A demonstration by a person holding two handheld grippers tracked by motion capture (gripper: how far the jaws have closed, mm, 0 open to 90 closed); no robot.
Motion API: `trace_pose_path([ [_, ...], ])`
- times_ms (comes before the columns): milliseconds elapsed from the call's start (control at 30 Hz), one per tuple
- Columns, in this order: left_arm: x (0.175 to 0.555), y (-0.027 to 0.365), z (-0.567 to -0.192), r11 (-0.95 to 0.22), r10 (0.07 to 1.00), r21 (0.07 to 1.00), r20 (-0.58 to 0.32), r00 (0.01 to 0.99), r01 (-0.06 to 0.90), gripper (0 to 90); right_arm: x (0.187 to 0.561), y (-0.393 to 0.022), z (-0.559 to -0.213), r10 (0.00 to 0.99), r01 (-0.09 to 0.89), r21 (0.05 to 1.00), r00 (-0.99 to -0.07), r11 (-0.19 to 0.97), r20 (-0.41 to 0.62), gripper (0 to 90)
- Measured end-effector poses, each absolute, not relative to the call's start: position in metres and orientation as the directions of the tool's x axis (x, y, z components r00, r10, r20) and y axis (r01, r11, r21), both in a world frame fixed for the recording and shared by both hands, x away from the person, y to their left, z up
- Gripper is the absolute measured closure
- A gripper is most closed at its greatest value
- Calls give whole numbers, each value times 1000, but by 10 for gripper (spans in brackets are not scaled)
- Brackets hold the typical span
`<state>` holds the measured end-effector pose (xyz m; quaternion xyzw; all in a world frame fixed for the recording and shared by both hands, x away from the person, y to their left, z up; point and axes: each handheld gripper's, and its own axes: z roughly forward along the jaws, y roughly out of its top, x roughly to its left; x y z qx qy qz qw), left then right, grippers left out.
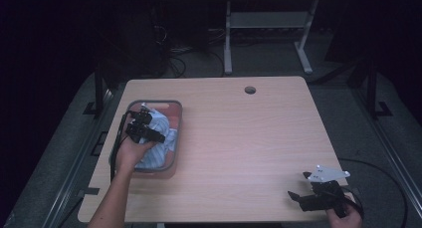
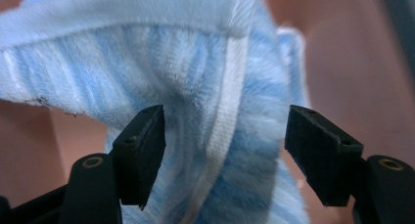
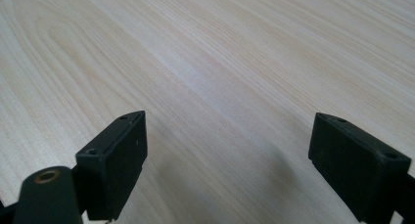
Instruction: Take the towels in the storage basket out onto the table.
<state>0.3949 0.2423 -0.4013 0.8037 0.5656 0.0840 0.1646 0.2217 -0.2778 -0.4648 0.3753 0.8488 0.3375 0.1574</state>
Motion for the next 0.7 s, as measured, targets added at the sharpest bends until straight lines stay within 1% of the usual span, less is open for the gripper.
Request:
trace_pose_path([
  [33,395,242,-401,-306,937,360,-51,346,882,333,222,-278,-465,743,531,691,-669,490,-14,138],
  [67,397,239,-406,-325,934,332,-31,355,886,353,222,-278,-465,746,534,692,-666,486,-10,138],
  [133,399,237,-410,-334,934,317,-13,357,888,371,222,-277,-466,745,534,693,-667,485,-8,138],
  [267,398,234,-414,-321,939,326,-14,344,889,377,222,-275,-466,744,536,689,-668,488,-9,138],
  [433,397,233,-417,-322,941,312,3,337,894,503,222,-274,-467,740,530,688,-673,496,-15,138],
  [533,396,229,-416,-350,934,302,35,357,887,580,222,-273,-466,740,532,686,-673,496,-13,138],
  [700,394,229,-416,-357,931,301,36,363,885,642,223,-272,-467,741,531,687,-672,496,-15,138],
])
